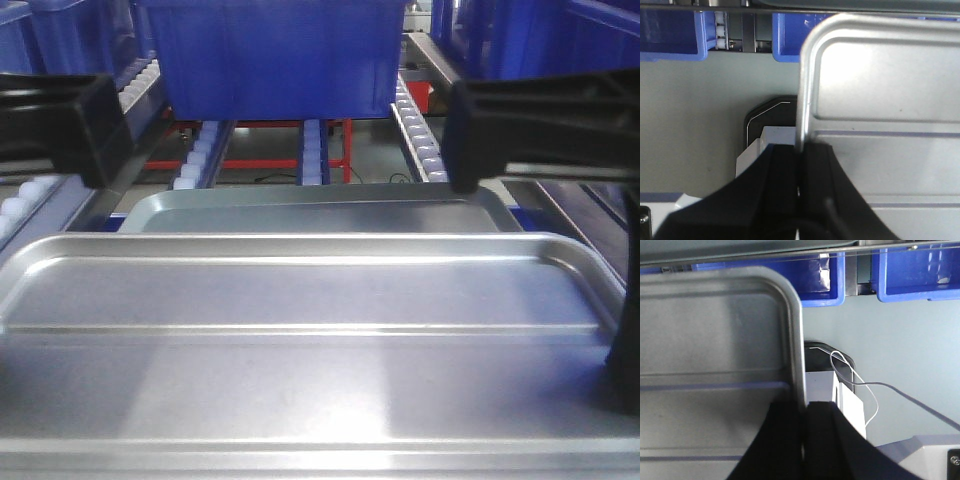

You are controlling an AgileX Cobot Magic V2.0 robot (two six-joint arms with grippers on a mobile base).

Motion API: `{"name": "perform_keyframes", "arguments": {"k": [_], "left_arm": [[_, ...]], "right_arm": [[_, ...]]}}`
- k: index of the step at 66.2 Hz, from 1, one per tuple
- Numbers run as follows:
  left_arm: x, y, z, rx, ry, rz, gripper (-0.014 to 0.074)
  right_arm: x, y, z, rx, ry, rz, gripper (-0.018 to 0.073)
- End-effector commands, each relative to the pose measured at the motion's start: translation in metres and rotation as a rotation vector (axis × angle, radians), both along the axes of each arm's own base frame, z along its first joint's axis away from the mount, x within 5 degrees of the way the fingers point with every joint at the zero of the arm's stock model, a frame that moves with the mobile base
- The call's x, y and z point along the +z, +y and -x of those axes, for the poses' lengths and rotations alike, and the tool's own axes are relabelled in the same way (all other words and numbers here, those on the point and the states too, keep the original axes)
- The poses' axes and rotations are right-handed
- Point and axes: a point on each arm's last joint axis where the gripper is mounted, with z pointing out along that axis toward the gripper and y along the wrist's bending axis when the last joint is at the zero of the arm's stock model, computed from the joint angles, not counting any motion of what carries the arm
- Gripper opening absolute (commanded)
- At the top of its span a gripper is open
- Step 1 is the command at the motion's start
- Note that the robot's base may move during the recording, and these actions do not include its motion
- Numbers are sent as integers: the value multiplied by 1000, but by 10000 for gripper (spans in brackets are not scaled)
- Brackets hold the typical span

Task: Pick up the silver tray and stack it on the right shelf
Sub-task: 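Extend both grippers forward and lower the tray onto the grey tray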

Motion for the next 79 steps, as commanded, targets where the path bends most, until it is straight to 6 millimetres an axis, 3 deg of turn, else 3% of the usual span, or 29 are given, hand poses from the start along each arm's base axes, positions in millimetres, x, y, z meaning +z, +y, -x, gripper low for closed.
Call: {"name": "perform_keyframes", "arguments": {"k": [1,32,49,58,70,79], "left_arm": [[9,19,3,37,11,-160,-100],[11,18,-3,19,-64,-152,-100],[15,8,-18,-13,-162,-13,-99],[16,11,-34,-10,-202,26,-99],[21,15,-60,-39,-296,105,-100],[13,18,-81,-13,-316,103,-99]], "right_arm": [[10,-21,3,-48,7,162,60],[10,-20,2,-42,-7,152,60],[15,-2,-10,158,-146,14,60],[18,-5,-25,111,-198,-47,60],[20,-23,-55,87,-274,-53,60],[17,-36,-80,54,-317,-44,60]]}}
